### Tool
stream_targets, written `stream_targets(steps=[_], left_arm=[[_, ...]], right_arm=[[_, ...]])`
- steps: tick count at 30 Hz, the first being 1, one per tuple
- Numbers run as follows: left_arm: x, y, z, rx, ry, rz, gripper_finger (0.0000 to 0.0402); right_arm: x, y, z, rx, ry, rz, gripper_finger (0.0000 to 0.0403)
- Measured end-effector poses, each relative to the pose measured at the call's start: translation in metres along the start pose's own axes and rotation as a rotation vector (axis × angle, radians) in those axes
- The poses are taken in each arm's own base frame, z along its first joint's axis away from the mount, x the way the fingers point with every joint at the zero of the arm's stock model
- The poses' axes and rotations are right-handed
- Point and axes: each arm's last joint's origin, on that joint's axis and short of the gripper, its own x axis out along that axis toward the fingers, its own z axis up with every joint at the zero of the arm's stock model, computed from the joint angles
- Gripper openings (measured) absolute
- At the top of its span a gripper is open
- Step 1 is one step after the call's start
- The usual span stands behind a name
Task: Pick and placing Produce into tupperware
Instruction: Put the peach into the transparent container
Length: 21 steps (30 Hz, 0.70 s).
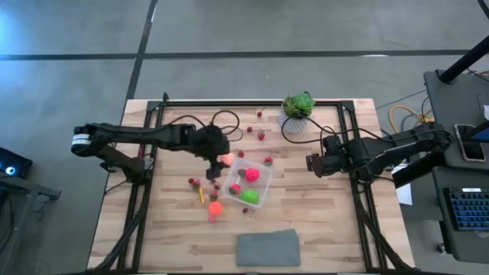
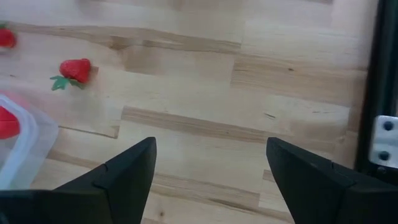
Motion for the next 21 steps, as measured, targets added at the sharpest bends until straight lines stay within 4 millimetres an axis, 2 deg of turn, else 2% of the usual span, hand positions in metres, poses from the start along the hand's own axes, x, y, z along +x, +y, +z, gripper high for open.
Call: stream_targets(steps=[3, 6, 10, 14, 16, 21], left_arm=[[0.000, -0.002, 0.010, 0.009, -0.102, -0.060, 0.0239], [0.010, -0.002, 0.017, 0.008, -0.158, -0.106, 0.0238], [0.031, -0.002, 0.016, -0.101, -0.135, -0.150, 0.0238], [0.056, -0.005, 0.010, -0.197, -0.053, -0.286, 0.0238], [0.067, -0.007, 0.005, -0.234, -0.001, -0.301, 0.0238], [0.077, -0.013, 0.002, -0.292, 0.039, -0.306, 0.0253]], right_arm=[[0.000, 0.002, 0.000, 0.007, 0.001, 0.016, 0.0293], [0.000, 0.004, 0.000, 0.015, 0.001, 0.037, 0.0290], [0.000, 0.006, 0.000, 0.023, 0.002, 0.055, 0.0292], [0.000, 0.007, 0.000, 0.030, 0.002, 0.072, 0.0298], [0.000, 0.008, 0.000, 0.032, 0.002, 0.073, 0.0300], [0.000, 0.008, 0.000, 0.077, 0.004, 0.073, 0.0308]])
